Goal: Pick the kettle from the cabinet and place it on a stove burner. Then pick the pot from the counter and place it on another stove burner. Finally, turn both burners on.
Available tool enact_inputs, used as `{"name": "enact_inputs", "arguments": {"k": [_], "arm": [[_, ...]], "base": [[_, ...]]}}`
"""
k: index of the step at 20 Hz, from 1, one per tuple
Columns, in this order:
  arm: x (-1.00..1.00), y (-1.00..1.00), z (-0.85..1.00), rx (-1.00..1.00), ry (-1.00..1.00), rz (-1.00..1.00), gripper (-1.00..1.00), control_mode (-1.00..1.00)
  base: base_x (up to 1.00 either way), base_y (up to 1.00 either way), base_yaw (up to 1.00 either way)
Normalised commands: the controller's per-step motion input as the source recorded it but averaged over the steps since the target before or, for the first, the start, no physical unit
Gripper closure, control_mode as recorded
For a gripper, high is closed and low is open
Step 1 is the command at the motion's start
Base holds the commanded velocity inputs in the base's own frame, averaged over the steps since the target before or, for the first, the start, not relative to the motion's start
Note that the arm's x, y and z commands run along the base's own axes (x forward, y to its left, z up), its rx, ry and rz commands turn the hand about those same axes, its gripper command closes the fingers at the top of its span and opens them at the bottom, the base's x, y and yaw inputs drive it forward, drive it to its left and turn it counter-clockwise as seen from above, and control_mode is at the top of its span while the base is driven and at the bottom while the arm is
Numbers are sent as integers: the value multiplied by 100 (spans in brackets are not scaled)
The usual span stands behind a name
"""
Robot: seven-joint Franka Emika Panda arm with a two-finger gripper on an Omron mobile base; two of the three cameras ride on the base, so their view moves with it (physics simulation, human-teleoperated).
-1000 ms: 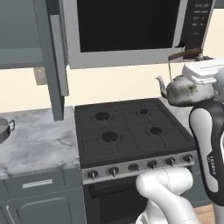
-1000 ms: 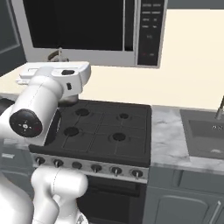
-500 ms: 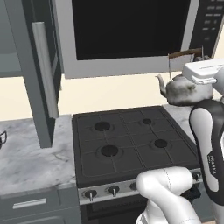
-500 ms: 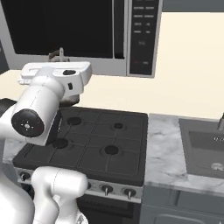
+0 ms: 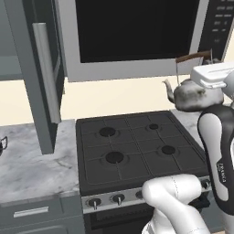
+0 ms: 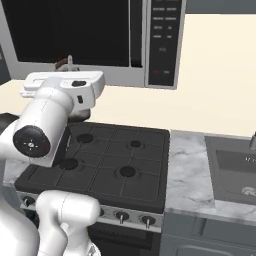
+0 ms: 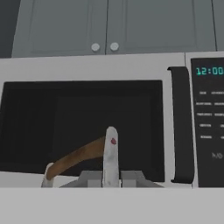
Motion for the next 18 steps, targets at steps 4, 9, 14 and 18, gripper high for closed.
{"name": "enact_inputs", "arguments": {"k": [4,9,14,18], "arm": [[1,1,-6,0,0,4,100,-100],[12,0,-9,0,0,14,100,-100],[12,0,-9,0,0,23,100,-100],[2,0,-9,0,-2,25,100,-100]], "base": [[0,0,0],[0,0,0],[0,0,0],[0,0,0]]}}
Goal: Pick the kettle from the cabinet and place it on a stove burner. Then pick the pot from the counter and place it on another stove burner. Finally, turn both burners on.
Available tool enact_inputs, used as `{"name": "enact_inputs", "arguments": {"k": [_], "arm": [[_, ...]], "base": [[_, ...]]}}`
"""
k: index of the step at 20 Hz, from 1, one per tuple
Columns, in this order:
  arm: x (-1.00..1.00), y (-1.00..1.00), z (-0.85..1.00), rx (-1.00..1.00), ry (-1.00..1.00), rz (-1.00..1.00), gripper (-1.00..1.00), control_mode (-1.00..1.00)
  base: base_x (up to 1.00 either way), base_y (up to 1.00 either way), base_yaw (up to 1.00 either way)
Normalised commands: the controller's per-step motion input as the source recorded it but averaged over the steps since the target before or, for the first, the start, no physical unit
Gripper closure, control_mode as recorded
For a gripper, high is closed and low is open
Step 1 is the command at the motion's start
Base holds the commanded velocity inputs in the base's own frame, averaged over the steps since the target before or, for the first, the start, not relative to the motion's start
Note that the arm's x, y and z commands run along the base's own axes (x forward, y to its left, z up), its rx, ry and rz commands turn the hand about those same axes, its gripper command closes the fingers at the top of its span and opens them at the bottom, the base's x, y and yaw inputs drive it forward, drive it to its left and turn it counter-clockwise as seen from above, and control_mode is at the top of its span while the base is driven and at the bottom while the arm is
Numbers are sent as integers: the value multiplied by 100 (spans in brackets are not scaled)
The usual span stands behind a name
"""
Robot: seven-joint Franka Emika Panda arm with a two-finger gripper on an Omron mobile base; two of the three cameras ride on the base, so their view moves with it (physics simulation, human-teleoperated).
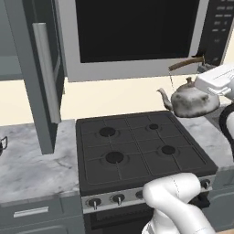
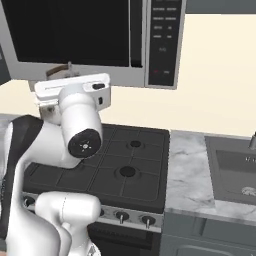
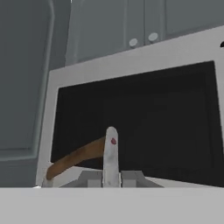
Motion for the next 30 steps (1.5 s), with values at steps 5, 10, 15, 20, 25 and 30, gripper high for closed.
{"name": "enact_inputs", "arguments": {"k": [5,10,15,20,25,30], "arm": [[1,6,-12,0,-1,26,100,-100],[0,8,-13,0,0,26,100,-100],[2,17,-17,0,-1,15,100,-100],[11,33,-16,0,-3,9,100,-100],[10,31,-11,0,-4,6,100,-100],[19,26,-11,0,-4,5,100,-100]], "base": [[0,0,0],[0,0,0],[0,0,0],[0,0,0],[0,0,0],[0,0,0]]}}
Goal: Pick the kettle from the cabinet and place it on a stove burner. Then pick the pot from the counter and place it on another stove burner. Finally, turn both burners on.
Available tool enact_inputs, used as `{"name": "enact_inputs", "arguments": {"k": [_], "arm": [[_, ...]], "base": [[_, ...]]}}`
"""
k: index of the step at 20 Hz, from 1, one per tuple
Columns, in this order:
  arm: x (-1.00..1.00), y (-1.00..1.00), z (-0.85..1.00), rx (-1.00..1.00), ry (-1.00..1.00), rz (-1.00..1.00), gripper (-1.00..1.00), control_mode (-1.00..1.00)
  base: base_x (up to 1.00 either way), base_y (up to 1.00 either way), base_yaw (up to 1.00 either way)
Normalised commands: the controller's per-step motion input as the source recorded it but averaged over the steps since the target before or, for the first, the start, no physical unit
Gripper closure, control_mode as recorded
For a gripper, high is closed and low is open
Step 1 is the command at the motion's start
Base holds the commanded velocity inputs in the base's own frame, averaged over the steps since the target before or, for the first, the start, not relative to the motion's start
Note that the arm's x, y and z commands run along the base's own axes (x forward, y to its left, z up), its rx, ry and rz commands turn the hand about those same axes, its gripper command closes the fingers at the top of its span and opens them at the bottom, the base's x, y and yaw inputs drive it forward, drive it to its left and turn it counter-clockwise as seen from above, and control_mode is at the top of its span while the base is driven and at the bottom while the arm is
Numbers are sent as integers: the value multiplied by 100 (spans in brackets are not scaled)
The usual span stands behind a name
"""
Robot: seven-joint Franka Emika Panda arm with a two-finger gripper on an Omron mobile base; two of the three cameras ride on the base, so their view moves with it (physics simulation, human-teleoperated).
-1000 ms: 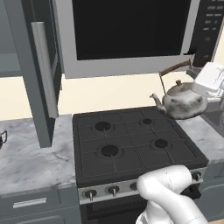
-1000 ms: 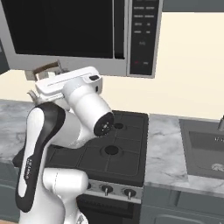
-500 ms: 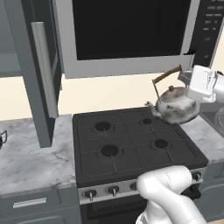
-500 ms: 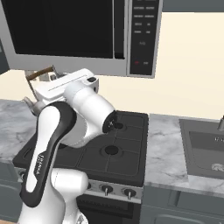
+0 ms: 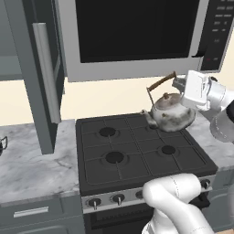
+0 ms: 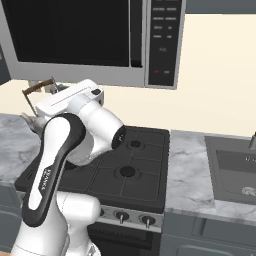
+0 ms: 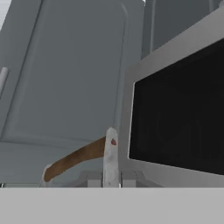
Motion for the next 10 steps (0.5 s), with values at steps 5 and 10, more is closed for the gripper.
{"name": "enact_inputs", "arguments": {"k": [5,10], "arm": [[26,17,-8,0,-4,5,100,-100],[34,9,-6,0,-3,8,100,-100]], "base": [[0,0,0],[0,0,0]]}}
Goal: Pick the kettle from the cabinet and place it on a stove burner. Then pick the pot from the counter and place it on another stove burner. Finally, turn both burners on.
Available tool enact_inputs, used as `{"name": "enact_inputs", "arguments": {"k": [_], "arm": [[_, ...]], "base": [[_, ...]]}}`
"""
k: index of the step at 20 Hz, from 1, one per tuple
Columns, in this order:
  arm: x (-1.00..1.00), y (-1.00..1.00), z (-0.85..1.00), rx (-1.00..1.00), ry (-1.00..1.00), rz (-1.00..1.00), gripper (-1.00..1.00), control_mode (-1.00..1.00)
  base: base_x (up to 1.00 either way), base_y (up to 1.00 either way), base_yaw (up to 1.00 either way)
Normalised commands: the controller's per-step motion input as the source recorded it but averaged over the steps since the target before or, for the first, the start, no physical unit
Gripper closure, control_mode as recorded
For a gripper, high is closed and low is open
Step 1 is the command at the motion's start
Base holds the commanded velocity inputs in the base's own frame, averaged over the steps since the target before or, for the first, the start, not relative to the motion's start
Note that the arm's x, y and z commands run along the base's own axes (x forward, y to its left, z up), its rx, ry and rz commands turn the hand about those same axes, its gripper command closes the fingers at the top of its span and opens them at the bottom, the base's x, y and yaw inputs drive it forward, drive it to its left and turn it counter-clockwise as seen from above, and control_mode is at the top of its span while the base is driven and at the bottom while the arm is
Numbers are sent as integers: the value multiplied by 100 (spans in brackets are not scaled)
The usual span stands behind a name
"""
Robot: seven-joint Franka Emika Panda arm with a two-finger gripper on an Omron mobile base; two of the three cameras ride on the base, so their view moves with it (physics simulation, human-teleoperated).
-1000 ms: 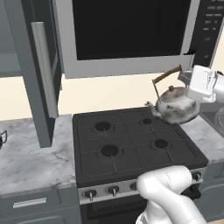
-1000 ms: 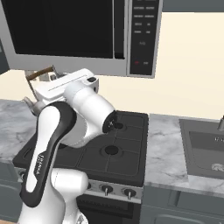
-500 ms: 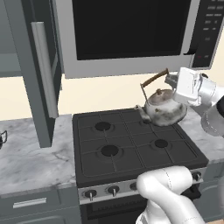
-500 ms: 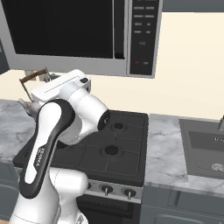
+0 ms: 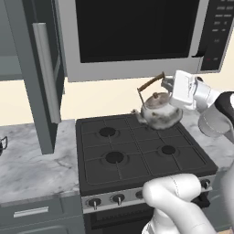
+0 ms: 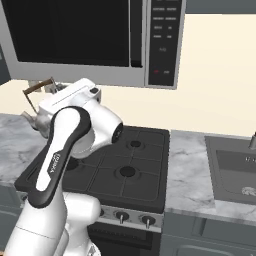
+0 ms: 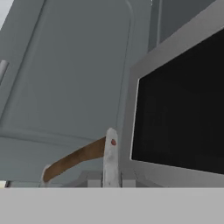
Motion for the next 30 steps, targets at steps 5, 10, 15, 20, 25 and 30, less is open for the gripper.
{"name": "enact_inputs", "arguments": {"k": [5,10,15,20,25,30], "arm": [[36,2,-7,0,-1,10,100,-100],[31,1,-8,0,-1,11,100,-100],[27,4,-10,0,-3,11,100,-100],[20,6,-13,0,-4,10,100,-100],[7,6,-12,0,-3,6,100,-100],[2,2,-5,0,0,4,100,-100]], "base": [[0,0,0],[0,0,0],[0,0,0],[0,0,0],[0,0,0],[0,0,0]]}}
